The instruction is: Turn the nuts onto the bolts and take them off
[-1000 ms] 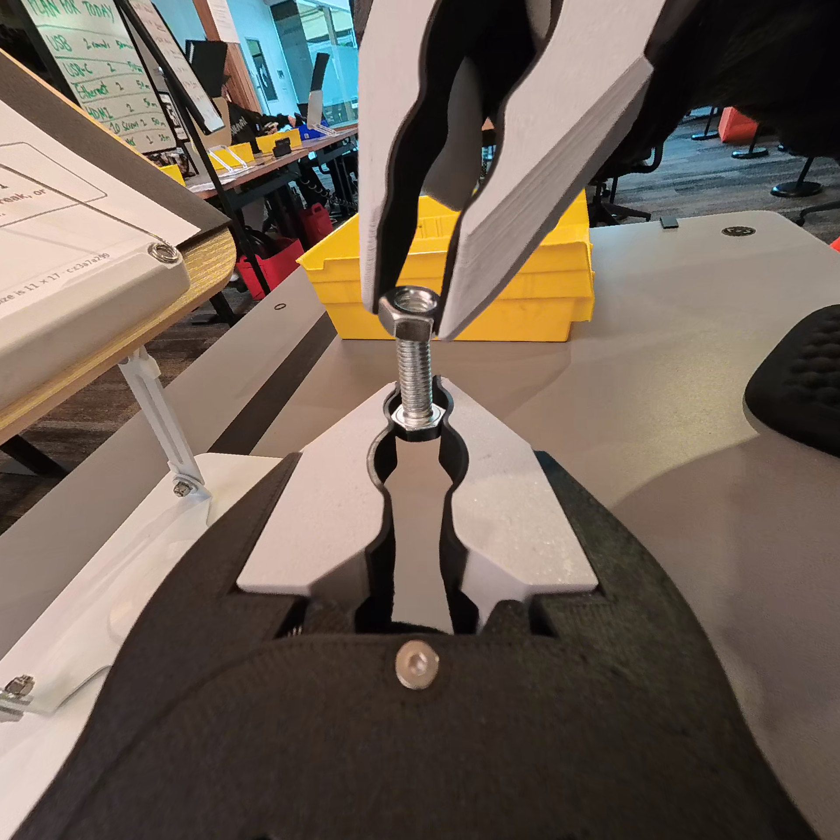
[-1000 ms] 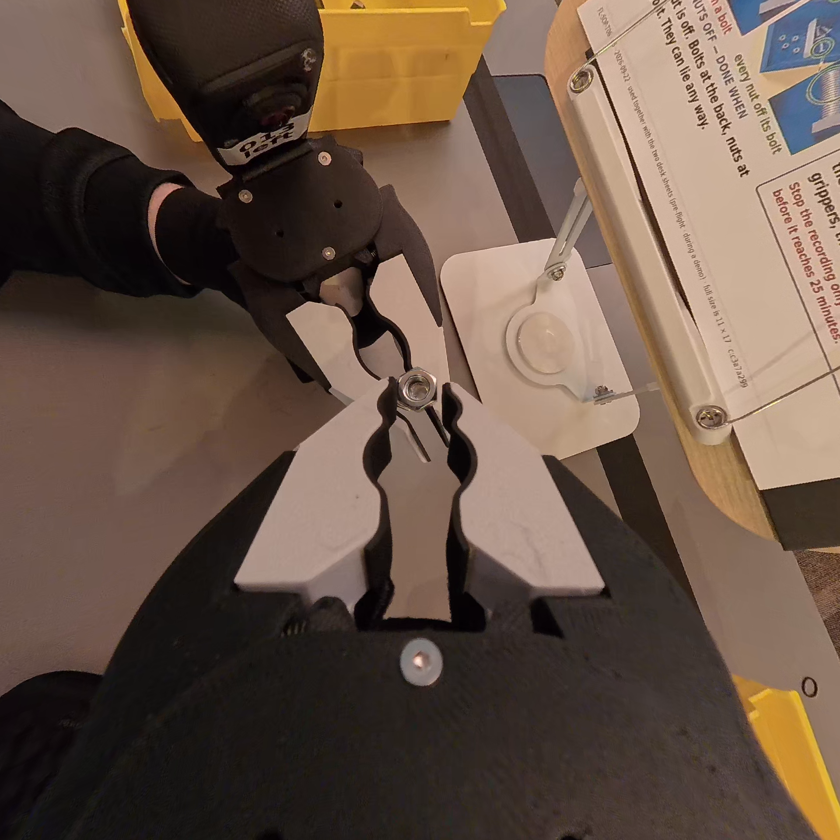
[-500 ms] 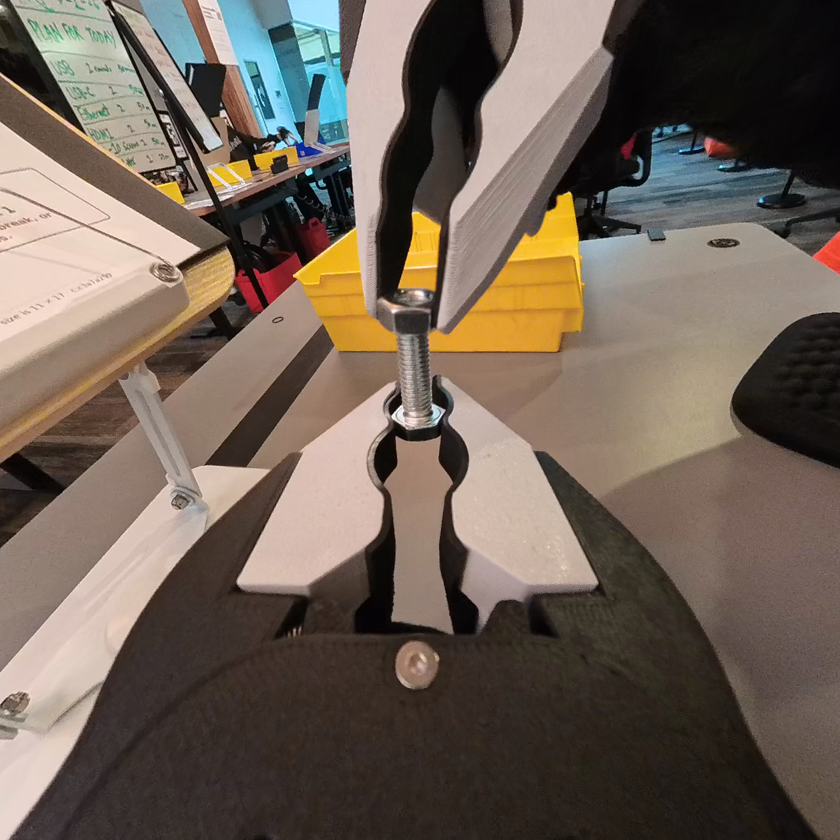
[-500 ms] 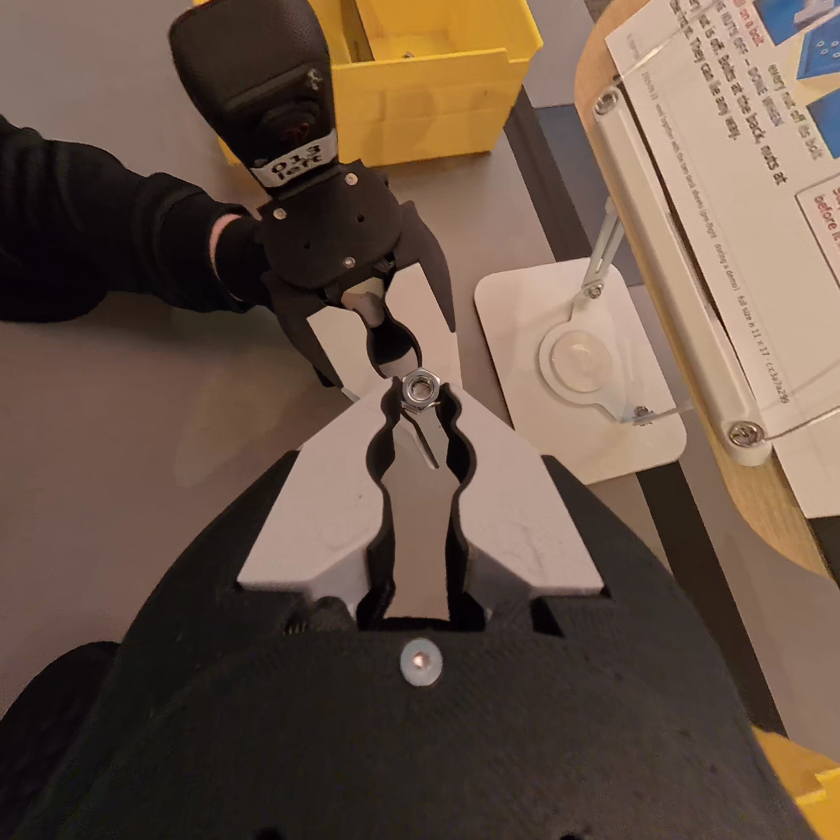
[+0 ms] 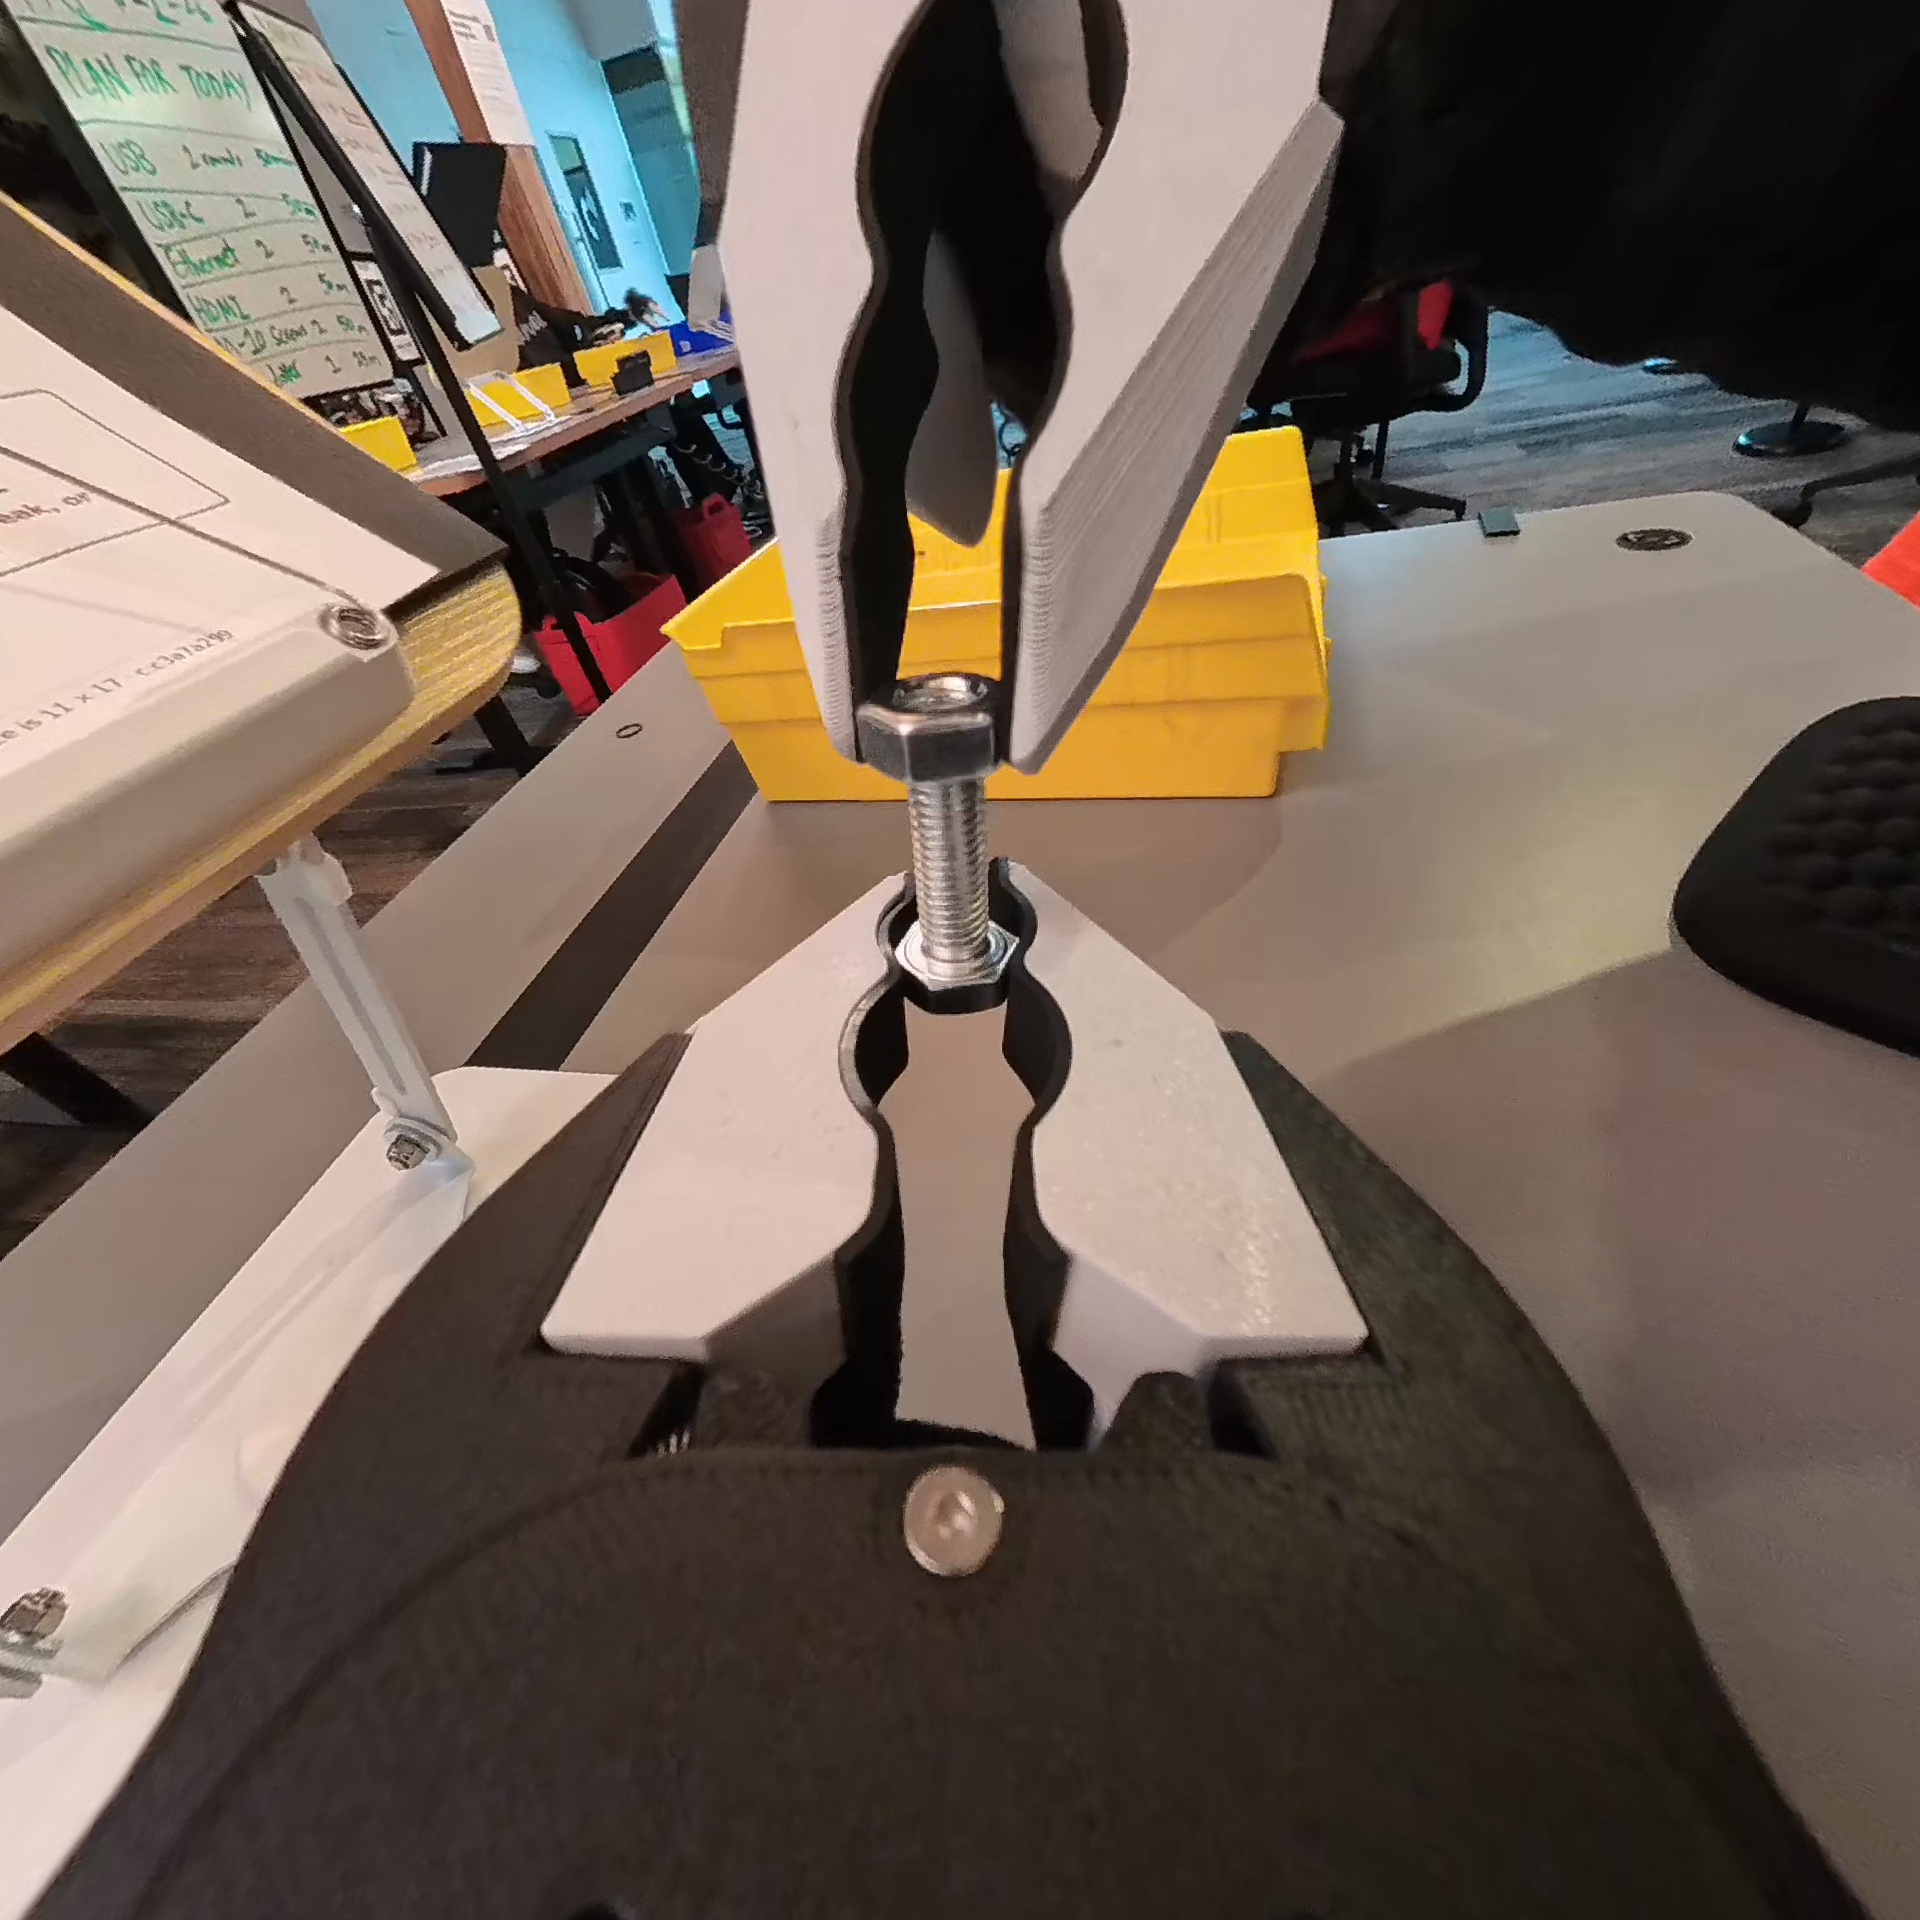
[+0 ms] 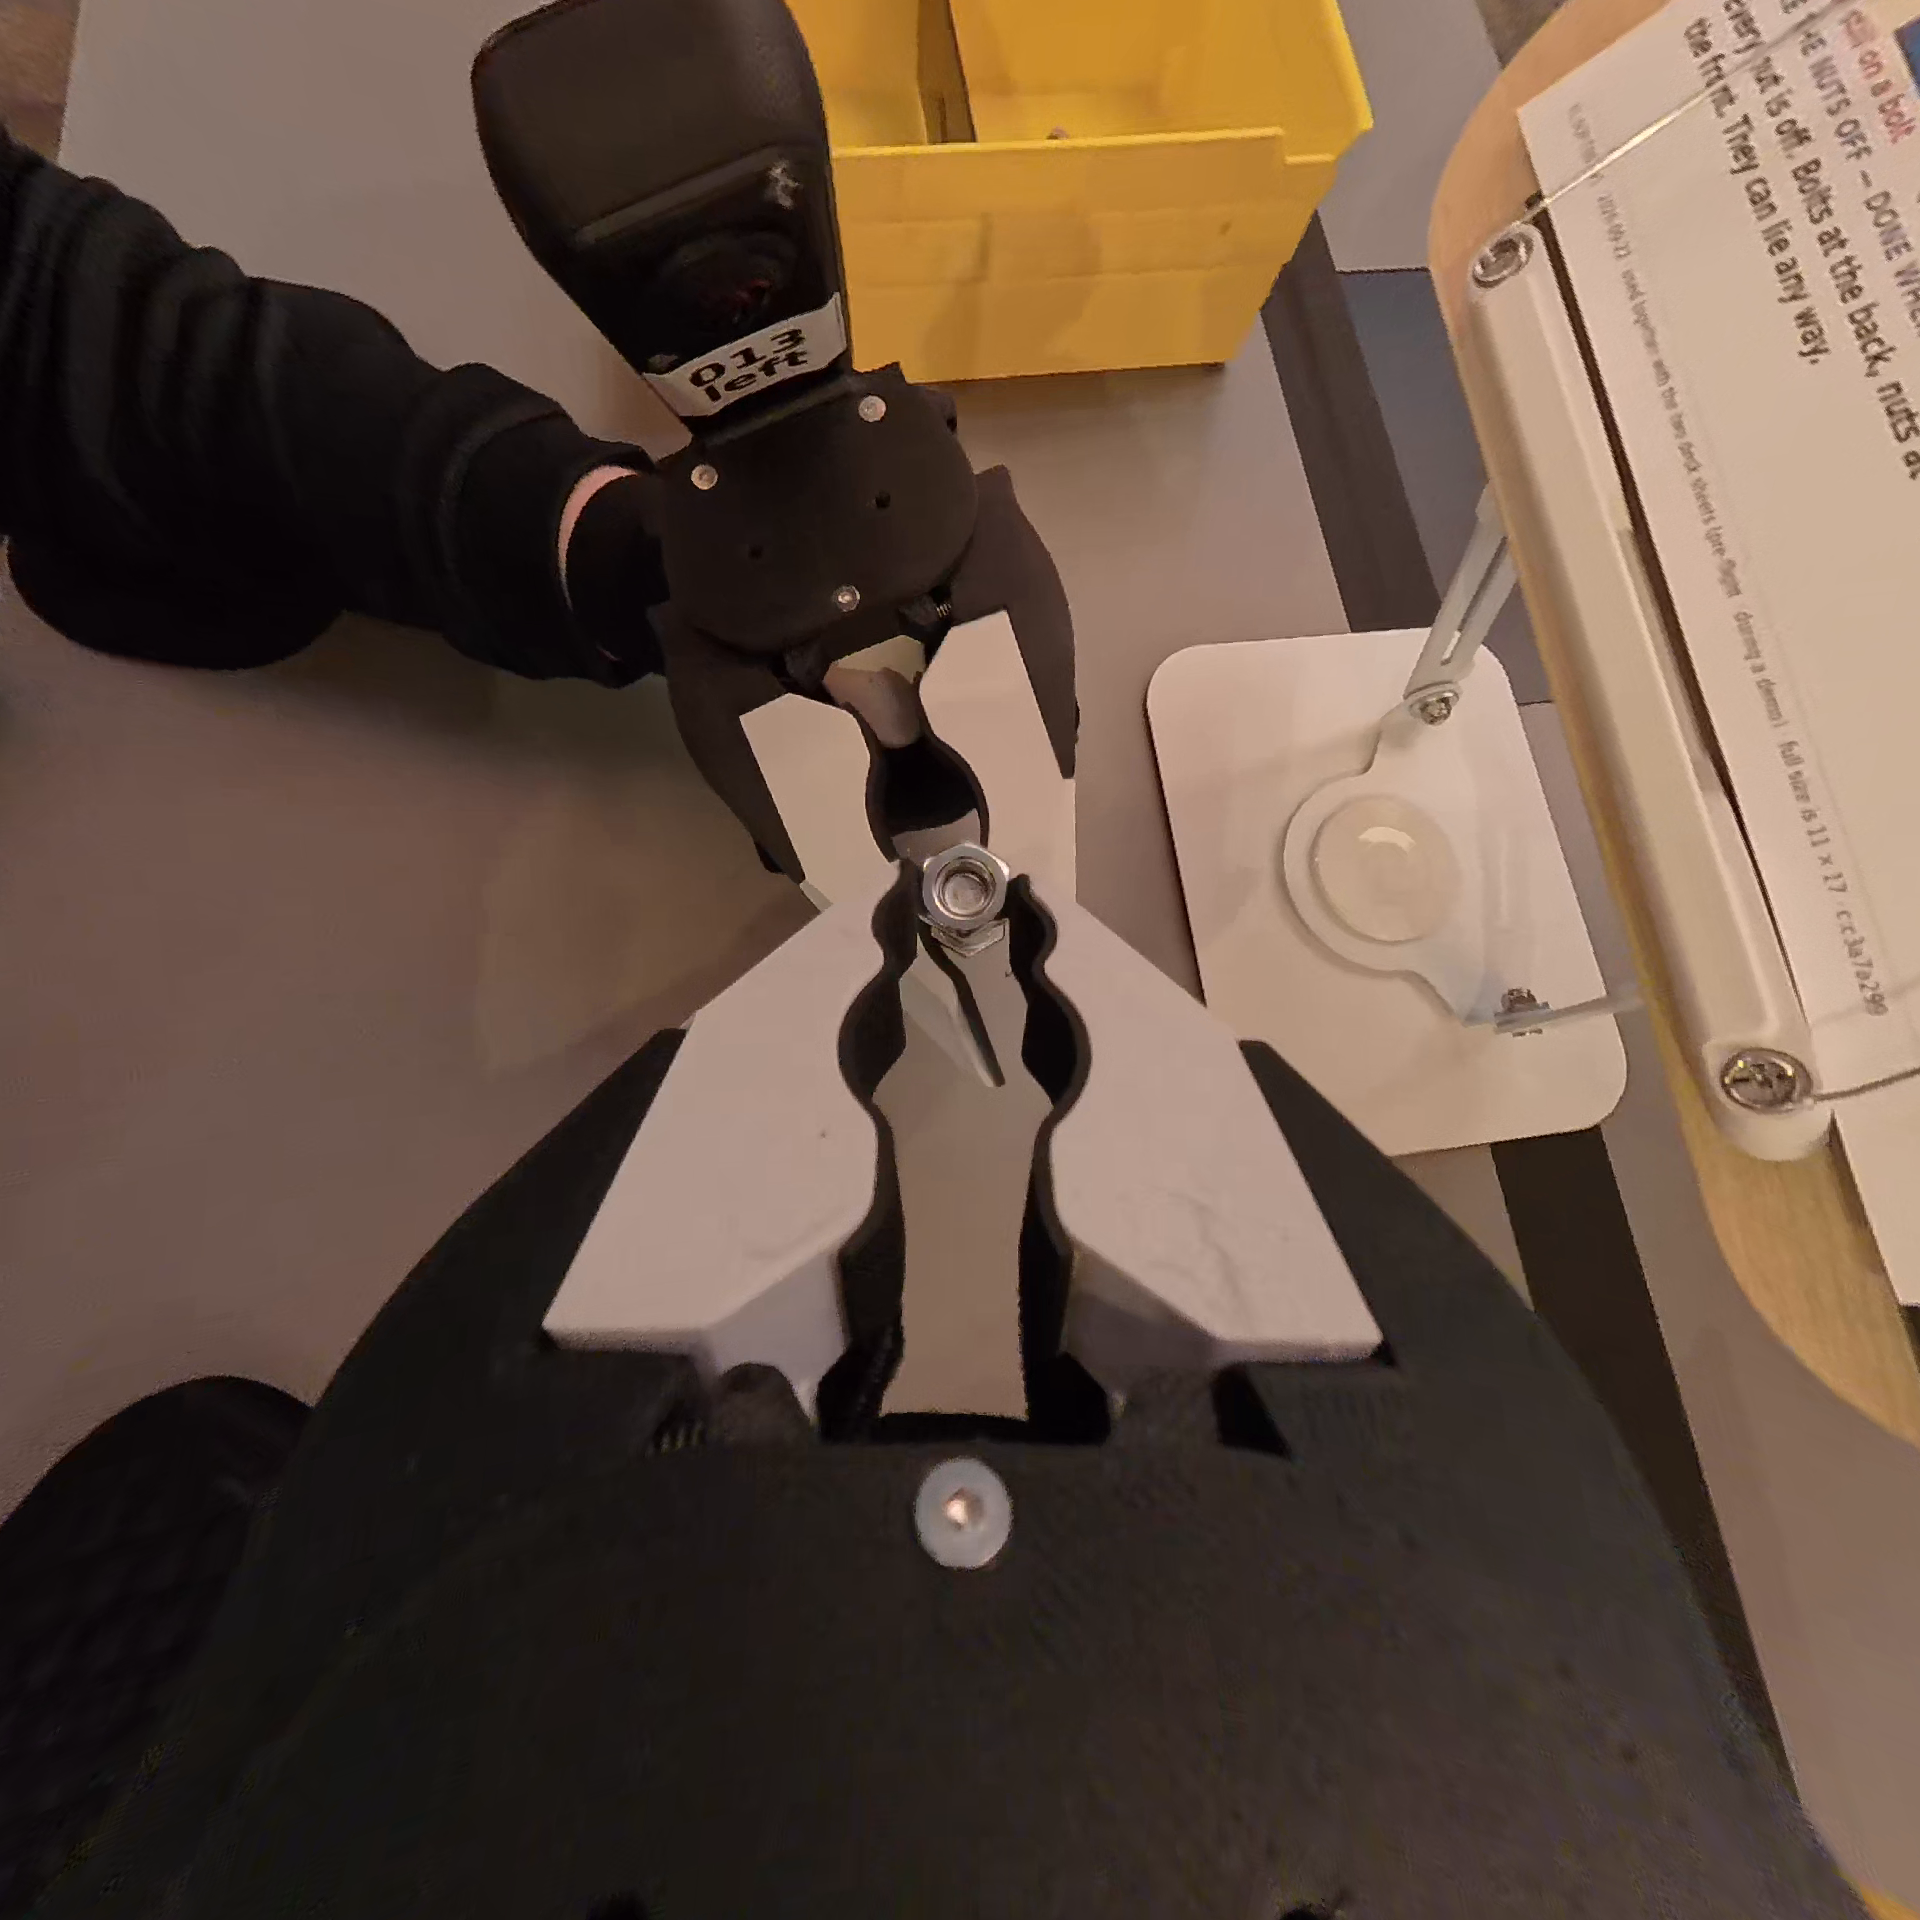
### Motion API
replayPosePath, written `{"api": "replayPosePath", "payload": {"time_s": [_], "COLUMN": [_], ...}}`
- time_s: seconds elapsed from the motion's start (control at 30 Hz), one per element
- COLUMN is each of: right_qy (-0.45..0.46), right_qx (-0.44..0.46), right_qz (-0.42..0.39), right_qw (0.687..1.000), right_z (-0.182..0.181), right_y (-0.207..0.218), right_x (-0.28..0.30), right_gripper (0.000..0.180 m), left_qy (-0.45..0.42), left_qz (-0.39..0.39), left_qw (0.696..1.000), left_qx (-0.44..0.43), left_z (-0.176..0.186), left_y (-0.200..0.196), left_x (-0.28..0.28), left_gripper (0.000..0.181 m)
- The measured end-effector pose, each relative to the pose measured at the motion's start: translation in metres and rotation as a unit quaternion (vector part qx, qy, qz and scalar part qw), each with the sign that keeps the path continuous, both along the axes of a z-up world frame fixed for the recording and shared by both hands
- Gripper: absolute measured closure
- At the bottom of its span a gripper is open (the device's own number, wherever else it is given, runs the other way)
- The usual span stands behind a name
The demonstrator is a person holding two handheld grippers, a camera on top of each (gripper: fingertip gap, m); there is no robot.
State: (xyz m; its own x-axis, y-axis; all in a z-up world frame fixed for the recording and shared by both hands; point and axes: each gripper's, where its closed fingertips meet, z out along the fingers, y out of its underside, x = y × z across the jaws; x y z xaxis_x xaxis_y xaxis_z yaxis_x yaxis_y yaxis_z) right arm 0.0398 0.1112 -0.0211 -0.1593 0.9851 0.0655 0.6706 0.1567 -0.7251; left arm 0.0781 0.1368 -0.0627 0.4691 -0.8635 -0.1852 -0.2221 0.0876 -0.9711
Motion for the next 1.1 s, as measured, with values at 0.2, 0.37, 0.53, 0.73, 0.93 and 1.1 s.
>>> {"api": "replayPosePath", "payload": {"time_s": [0.2, 0.37, 0.53, 0.73, 0.93, 1.1], "right_qy": [-0.004, -0.002, -0.003, 0.011, 0.09, 0.116], "right_qx": [0.004, 0.007, 0.009, 0.02, 0.0, -0.002], "right_qz": [-0.034, -0.047, -0.049, -0.052, -0.05, -0.042], "right_qw": [0.999, 0.999, 0.999, 0.998, 0.995, 0.992], "right_z": [-0.003, -0.003, -0.005, -0.001, 0.01, 0.009], "right_y": [0.002, 0.004, 0.004, 0.005, 0.001, -0.001], "right_x": [0.002, 0.003, 0.002, 0.002, 0.004, 0.006], "right_gripper": [0.164, 0.164, 0.161, 0.145, 0.147, 0.154], "left_qy": [0.007, 0.002, -0.001, -0.008, -0.026, -0.037], "left_qz": [0.005, 0.003, 0.0, -0.004, -0.011, -0.017], "left_qw": [1.0, 1.0, 1.0, 1.0, 1.0, 0.999], "left_qx": [-0.002, -0.003, -0.005, -0.008, -0.015, -0.017], "left_z": [-0.003, -0.002, -0.001, 0.0, 0.004, 0.008], "left_y": [0.002, 0.002, 0.001, 0.0, -0.001, -0.003], "left_x": [0.0, 0.0, 0.001, 0.001, 0.001, 0.001], "left_gripper": [0.17, 0.17, 0.17, 0.17, 0.17, 0.17]}}
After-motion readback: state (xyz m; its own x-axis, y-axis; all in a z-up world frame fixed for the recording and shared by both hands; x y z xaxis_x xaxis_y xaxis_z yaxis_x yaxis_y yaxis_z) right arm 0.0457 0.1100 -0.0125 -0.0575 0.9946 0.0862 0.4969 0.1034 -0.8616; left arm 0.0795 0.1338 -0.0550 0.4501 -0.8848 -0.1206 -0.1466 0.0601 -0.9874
